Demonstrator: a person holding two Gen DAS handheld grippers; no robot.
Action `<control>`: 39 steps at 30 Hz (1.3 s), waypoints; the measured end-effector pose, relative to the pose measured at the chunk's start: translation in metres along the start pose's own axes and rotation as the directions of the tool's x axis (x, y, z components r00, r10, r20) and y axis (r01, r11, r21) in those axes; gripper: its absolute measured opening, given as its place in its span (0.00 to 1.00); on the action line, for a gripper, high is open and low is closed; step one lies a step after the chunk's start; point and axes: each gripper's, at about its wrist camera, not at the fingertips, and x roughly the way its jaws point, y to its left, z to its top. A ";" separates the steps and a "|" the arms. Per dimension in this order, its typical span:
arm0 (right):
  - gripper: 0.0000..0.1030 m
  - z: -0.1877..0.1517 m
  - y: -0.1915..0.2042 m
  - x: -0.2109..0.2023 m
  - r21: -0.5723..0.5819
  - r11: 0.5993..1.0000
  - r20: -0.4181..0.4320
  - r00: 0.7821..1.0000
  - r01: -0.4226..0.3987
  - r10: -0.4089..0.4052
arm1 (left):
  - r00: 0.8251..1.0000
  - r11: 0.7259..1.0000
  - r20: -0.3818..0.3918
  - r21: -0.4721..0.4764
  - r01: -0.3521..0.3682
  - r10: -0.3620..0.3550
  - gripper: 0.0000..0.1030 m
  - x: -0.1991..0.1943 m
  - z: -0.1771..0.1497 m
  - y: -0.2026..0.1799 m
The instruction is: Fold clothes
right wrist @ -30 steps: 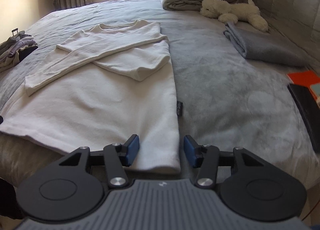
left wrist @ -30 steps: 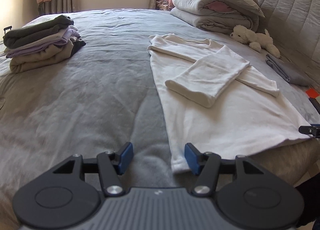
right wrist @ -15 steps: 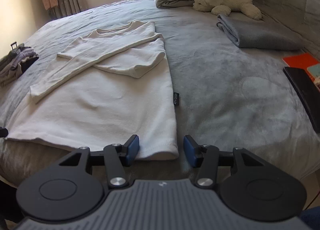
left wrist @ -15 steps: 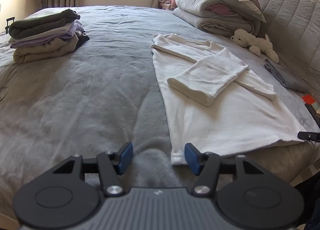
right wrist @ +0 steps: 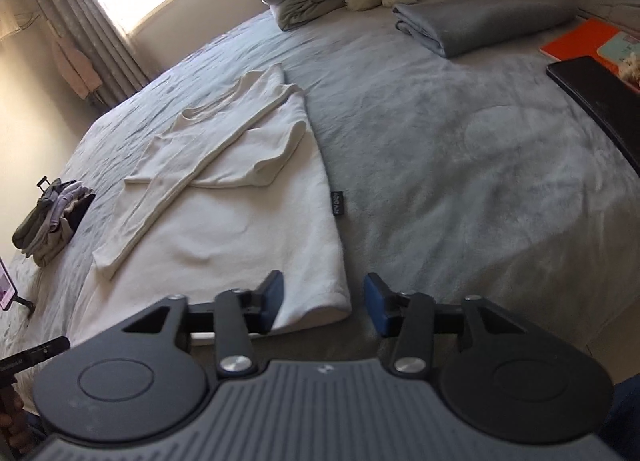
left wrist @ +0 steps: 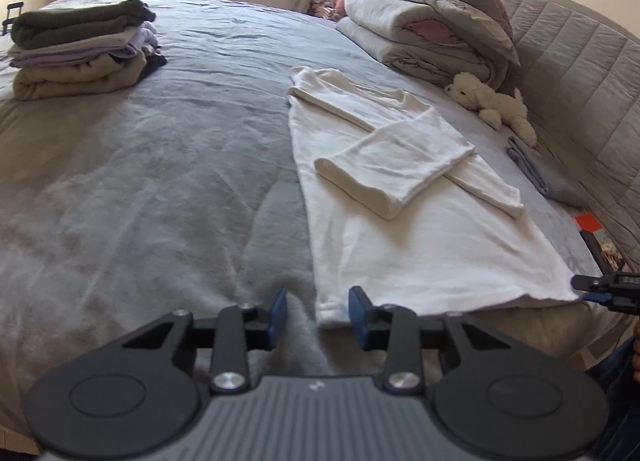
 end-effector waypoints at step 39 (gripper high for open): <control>0.09 0.015 0.018 -0.002 -0.045 0.999 0.079 0.997 -0.018 0.022 | 0.998 1.000 0.055 0.018 0.020 -0.021 0.11 -0.003 0.021 -0.007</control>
